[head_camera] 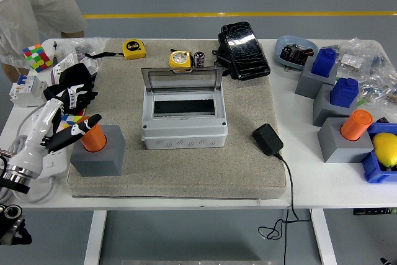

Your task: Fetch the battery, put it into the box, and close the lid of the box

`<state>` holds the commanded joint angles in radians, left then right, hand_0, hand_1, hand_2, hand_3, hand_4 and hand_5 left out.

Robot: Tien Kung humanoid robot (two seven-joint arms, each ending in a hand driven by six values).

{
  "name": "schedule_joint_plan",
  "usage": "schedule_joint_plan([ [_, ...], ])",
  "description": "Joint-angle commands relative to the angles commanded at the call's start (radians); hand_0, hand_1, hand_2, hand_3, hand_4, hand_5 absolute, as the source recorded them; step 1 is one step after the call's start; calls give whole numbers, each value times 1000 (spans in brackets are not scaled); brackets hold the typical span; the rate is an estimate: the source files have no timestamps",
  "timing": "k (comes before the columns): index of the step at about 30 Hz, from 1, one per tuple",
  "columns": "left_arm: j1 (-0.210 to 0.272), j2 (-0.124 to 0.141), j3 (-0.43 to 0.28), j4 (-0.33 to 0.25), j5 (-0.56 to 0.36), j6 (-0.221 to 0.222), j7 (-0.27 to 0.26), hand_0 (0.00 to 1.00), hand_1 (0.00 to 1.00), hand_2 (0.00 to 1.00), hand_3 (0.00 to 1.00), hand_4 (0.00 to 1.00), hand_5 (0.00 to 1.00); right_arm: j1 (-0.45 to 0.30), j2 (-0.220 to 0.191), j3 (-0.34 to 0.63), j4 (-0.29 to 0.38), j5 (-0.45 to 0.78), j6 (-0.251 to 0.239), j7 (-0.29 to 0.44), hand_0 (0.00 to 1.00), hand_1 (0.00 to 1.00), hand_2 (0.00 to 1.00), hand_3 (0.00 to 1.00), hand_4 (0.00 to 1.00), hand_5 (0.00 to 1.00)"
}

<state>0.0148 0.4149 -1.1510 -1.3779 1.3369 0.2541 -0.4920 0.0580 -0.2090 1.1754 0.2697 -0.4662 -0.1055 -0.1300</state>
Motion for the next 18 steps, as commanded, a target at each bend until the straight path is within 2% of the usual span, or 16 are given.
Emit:
schedule_joint_plan([
  [4,-4,-4,17,16,-6,13,-16,662,748,758,820,998,396,-1,1,-2,1,1,-1,1,644,652,665,536,956,380],
  [5,-5,-4,23,20,-10,16,-21,611,692,702,797,998,255,-1,1,-3,2,1,-1,1,644,652,665,537,956,381],
  [10,-12,-10,45,38,-20,31,-43,611,692,702,797,998,255,-1,1,-3,1,2,0,1,644,652,665,537,956,381],
  [11,-13,-11,48,40,-21,32,-46,580,651,673,758,998,125,-1,1,-3,1,1,0,1,644,652,665,537,956,381],
  [16,-27,-20,73,60,-42,47,-65,580,651,673,758,998,125,0,1,-3,1,3,1,1,644,652,665,537,956,381],
  [17,-29,-23,77,64,-48,50,-70,529,568,571,683,998,2,0,1,-3,1,3,1,0,644,652,665,537,956,381],
  [18,-31,-26,81,68,-53,53,-74,529,568,571,683,998,2,0,0,-4,1,3,1,0,644,652,665,537,956,382],
])
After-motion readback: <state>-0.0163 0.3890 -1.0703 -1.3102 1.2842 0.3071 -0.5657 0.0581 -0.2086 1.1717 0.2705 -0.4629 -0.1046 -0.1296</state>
